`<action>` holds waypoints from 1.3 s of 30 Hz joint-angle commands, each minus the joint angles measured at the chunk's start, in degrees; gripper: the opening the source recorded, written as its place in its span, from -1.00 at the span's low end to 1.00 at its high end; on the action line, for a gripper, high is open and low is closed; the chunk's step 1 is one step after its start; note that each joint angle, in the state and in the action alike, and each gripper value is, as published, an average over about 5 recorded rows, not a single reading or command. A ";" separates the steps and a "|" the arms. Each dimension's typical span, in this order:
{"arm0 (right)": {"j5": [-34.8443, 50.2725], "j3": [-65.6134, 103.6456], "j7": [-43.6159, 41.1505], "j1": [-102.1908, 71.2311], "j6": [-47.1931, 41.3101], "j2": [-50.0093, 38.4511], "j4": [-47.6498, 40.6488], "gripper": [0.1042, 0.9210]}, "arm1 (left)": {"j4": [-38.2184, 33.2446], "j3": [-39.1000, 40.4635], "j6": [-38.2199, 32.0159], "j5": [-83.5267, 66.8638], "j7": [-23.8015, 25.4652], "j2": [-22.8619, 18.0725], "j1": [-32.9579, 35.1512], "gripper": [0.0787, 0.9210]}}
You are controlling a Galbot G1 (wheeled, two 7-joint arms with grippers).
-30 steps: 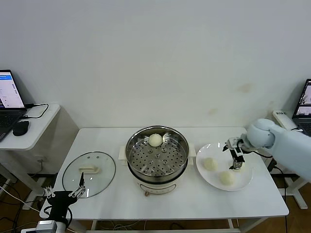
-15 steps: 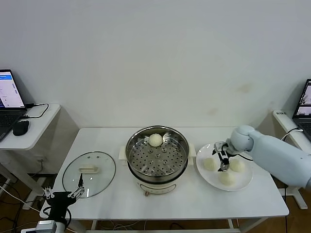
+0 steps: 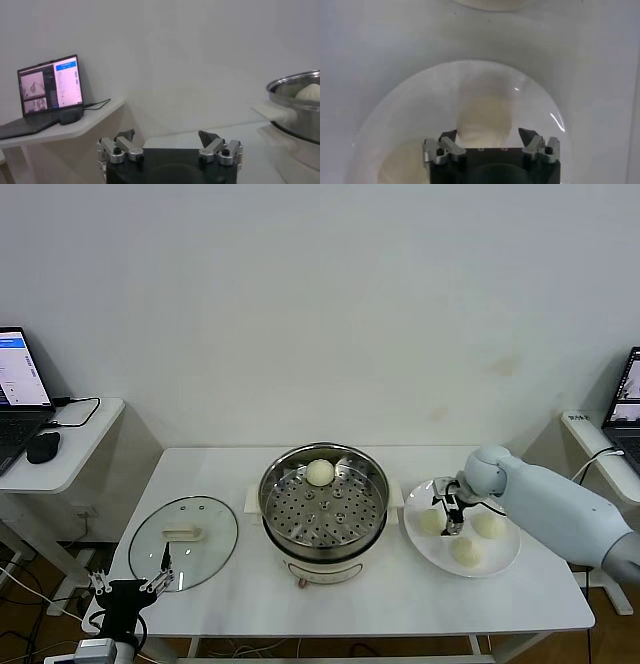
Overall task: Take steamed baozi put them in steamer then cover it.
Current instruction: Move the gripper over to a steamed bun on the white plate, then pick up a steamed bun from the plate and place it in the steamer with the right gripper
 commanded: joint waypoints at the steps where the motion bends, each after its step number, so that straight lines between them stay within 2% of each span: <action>1: -0.28 0.53 0.05 -0.44 0.29 0.87 -1.31 0.45 | -0.04 0.05 -0.03 0.03 0.03 -0.02 0.02 0.77; 7: 0.16 0.32 -0.56 0.68 0.30 0.13 0.12 0.29 | -0.15 0.08 -0.04 0.07 0.02 -0.08 0.05 0.77; 13: 3.69 -2.35 -2.08 7.01 -1.05 -4.19 5.65 0.19 | -0.45 0.06 -0.06 0.06 0.00 0.03 0.23 0.77; 20: 12.79 -9.50 -3.65 20.43 -6.73 -12.22 16.00 0.18 | -0.68 0.36 -0.03 0.02 0.08 0.44 -0.19 0.77; 24: 19.97 -16.20 -3.12 32.46 -9.74 -13.49 20.90 0.19 | -0.72 0.61 -0.03 -0.07 0.13 0.92 -0.39 0.77; 31: 35.21 -25.20 1.47 47.84 -17.40 -5.72 28.72 0.22 | -0.80 1.02 -0.02 -0.41 0.18 1.70 -0.87 0.77; 35: 42.85 -26.08 5.40 48.49 -22.10 2.10 30.14 0.22 | -0.69 1.23 0.03 -0.71 0.26 1.95 -1.30 0.77; 39: 45.79 -25.83 8.63 44.31 -25.31 9.54 27.69 0.22 | -0.39 1.27 0.06 -0.90 0.32 1.80 -1.76 0.77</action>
